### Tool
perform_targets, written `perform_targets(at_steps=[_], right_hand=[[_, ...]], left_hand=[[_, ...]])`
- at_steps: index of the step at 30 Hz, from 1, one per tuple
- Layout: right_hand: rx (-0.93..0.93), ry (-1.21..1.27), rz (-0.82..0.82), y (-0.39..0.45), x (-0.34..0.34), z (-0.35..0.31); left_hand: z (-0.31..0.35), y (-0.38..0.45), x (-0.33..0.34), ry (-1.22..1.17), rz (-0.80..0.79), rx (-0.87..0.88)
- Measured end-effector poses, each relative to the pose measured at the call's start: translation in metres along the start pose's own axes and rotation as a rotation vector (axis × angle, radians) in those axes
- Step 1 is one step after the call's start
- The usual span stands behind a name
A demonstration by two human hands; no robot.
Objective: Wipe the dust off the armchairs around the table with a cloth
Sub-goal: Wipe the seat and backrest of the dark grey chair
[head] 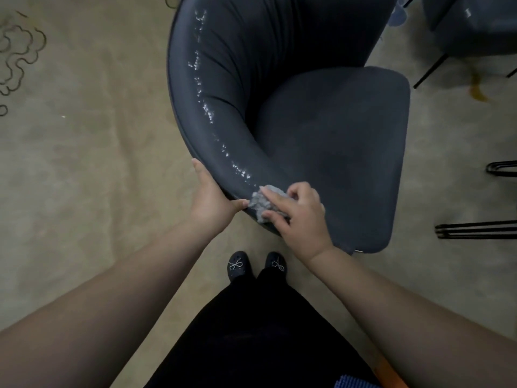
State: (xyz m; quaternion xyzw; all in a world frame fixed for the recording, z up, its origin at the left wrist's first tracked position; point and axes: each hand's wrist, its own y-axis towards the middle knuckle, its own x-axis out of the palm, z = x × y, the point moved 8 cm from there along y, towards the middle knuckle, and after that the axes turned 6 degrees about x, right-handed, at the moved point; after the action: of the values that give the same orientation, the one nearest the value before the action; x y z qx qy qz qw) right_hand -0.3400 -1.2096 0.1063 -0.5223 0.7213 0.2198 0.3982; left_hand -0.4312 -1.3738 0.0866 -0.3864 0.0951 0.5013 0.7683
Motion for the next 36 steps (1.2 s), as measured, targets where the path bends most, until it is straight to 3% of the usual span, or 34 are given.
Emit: perform_targets(at_steps=[8, 14, 19, 28, 36], right_hand=[[-0.019, -0.003, 0.017, -0.02, -0.015, 0.019], [-0.048, -0.005, -0.062, 0.029, 0.011, -0.024], [-0.101, -0.042, -0.04, 0.003, -0.001, -0.013], [-0.016, -0.108, -0.104, 0.044, 0.03, -0.04], [0.071, -0.13, -0.03, 0.036, 0.027, -0.04]], left_hand=[[0.002, 0.002, -0.016, -0.09, 0.039, 0.058], [0.001, 0.019, -0.031, -0.09, 0.031, 0.077], [-0.001, 0.026, -0.037, -0.131, 0.048, 0.049], [-0.014, 0.038, -0.048, -0.273, 0.094, 0.005], [0.0, 0.073, -0.069, -0.316, 0.025, 0.025]])
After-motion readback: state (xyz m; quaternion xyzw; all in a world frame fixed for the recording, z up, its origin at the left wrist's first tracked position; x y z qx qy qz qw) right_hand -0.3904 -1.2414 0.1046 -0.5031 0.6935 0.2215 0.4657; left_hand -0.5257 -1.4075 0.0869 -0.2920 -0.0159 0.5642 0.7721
